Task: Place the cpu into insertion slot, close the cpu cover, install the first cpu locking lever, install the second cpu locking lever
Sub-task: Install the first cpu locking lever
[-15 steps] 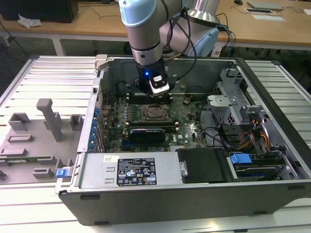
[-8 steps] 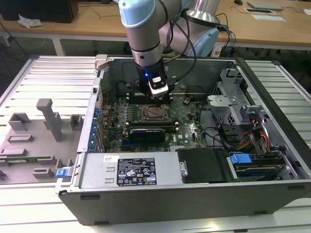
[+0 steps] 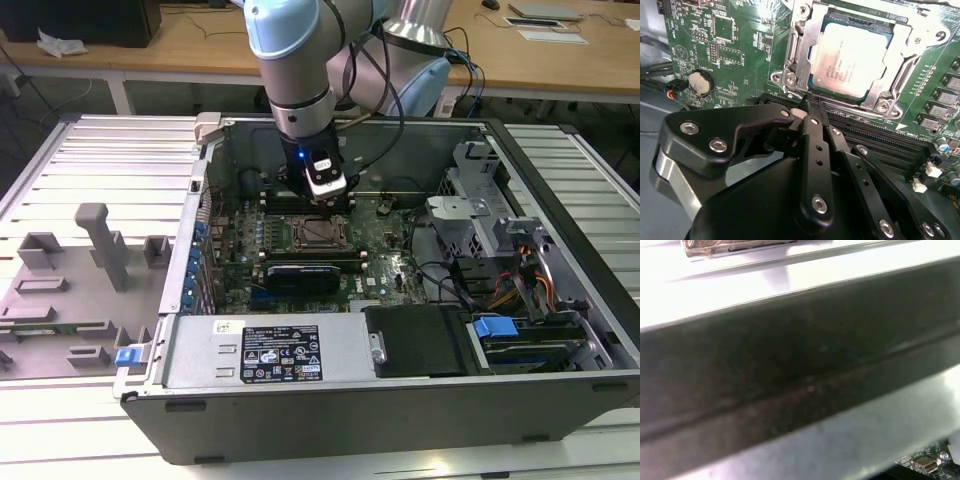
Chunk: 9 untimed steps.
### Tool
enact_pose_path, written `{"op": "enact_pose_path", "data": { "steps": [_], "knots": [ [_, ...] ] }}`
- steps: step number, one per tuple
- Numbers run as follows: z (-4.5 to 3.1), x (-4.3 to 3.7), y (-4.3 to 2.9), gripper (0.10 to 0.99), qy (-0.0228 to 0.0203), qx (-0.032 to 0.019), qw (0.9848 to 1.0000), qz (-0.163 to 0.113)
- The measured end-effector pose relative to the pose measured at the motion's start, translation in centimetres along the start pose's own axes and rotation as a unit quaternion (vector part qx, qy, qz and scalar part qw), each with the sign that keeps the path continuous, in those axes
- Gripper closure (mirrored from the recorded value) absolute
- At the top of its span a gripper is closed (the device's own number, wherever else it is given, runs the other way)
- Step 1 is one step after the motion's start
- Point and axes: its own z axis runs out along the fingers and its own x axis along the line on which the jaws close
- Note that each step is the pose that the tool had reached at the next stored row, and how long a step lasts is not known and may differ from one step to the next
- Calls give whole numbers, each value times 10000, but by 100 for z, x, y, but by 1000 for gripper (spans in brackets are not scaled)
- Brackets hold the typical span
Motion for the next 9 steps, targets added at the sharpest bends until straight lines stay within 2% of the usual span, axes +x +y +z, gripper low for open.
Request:
{"op": "enact_pose_path", "data": {
  "steps": [9],
  "knots": [
    [-7,-2,3,980,6,-36,10000,8]
  ]
}}
